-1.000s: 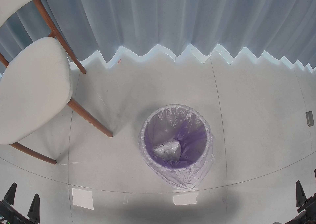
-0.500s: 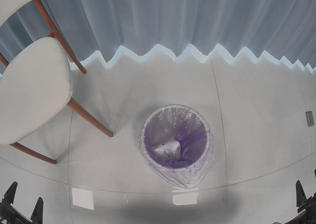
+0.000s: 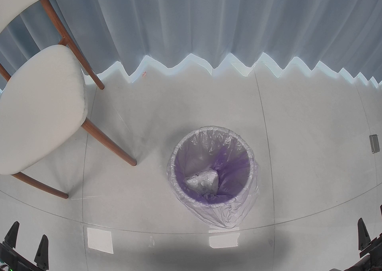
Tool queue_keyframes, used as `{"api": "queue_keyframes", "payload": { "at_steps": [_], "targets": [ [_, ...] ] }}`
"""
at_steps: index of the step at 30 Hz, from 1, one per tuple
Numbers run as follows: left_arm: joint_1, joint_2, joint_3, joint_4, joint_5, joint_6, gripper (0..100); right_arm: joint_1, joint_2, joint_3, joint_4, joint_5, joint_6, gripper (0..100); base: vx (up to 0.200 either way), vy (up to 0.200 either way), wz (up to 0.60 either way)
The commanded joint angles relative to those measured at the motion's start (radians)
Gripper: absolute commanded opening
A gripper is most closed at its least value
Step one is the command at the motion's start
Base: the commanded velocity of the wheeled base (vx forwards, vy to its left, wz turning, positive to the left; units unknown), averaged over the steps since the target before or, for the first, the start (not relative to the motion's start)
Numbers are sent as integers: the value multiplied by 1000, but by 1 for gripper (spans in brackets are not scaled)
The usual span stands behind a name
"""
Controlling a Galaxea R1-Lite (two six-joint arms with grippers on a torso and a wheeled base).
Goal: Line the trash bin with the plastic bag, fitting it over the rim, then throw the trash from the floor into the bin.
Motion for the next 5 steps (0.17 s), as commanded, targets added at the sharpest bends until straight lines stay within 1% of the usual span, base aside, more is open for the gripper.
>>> {"api": "queue_keyframes", "payload": {
  "at_steps": [1, 5],
  "targets": [
    [-5, -5, 12, 16, -23, 48, 100, 0, -13, 18, 0, 0, 0, 100, 0, 0, 0],
    [-18, 21, 12, 17, -23, 44, 100, 0, -13, 18, 0, -2, 1, 100, 0, 0, 0]
  ]
}}
